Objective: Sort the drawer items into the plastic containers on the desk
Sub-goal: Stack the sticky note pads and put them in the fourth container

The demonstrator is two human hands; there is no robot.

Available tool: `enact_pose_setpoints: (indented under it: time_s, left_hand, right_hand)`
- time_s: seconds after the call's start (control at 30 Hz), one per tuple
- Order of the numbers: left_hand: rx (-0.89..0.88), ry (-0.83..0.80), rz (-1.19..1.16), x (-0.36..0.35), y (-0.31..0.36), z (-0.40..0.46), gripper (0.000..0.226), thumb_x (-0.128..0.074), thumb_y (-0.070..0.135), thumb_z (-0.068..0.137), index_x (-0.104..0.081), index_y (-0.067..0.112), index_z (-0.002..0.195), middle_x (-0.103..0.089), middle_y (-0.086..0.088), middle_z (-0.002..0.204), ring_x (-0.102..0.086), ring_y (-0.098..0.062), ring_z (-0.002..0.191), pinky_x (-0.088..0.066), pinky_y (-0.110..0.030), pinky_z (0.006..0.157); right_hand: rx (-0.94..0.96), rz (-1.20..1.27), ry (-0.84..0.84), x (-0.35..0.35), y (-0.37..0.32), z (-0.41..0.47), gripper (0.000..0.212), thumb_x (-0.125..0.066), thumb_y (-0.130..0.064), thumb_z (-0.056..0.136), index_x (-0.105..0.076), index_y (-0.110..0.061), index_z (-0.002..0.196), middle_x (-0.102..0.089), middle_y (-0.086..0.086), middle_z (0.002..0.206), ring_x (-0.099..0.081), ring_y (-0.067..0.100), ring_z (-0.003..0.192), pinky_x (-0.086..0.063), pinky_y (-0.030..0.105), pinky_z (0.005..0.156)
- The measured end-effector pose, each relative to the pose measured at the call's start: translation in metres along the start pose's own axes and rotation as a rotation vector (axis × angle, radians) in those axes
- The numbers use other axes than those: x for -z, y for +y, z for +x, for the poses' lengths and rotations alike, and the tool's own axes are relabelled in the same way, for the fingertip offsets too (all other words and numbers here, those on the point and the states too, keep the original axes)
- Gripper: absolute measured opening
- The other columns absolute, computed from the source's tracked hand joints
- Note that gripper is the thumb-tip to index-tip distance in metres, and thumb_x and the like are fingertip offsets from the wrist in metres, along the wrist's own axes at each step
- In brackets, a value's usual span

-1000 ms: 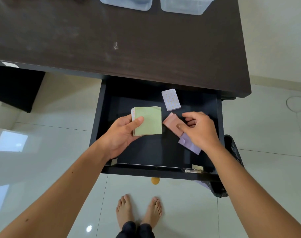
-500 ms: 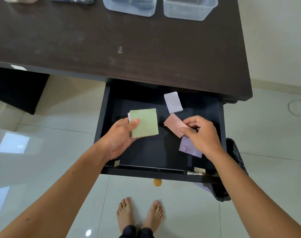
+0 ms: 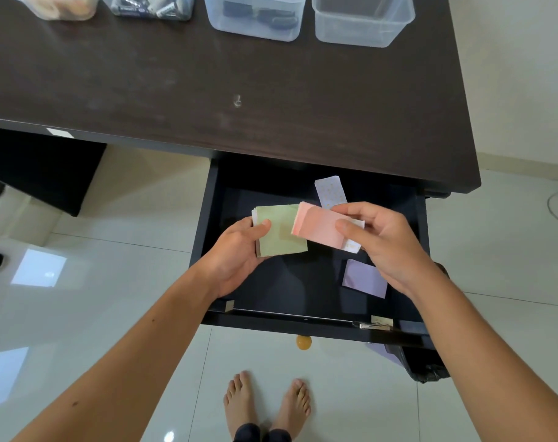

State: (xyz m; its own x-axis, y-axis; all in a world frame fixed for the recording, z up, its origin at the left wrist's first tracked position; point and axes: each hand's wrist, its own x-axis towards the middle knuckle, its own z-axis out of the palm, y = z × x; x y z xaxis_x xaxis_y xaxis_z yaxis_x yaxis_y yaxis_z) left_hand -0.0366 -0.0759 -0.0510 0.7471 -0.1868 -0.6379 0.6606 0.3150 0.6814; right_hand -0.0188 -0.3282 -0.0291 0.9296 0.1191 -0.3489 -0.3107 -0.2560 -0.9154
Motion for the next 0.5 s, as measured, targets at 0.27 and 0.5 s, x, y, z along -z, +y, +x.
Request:
enact_pose_setpoints:
  time_s: [0.27, 0.5]
  left_hand:
    - [0.015, -0.117, 0.039, -0.005, 0.004, 0.0, 0.055, -0.04, 0.056, 0.105, -0.062, 0.02, 0.141, -0.073, -0.008, 0.132, -0.069, -0.021, 0.126, -0.054, -0.037, 0.108]
    - [-0.069, -0.135, 0.22, -0.002, -0.001, 0.002, 0.05, -0.065, 0.034, 0.098, -0.058, 0.016, 0.143, -0.071, -0.01, 0.134, -0.067, -0.024, 0.128, -0.054, -0.039, 0.111]
  right_hand:
    - [0.015, -0.035, 0.01, -0.023, -0.001, 0.012, 0.024, -0.078, -0.018, 0.095, -0.078, -0.032, 0.114, -0.079, -0.009, 0.109, -0.075, 0.007, 0.099, -0.061, 0.028, 0.09]
    - [0.03, -0.021, 0.095, -0.039, 0.002, 0.017, 0.021, -0.086, -0.019, 0.087, -0.079, -0.026, 0.106, -0.078, 0.0, 0.108, -0.077, 0.015, 0.098, -0.065, 0.033, 0.086]
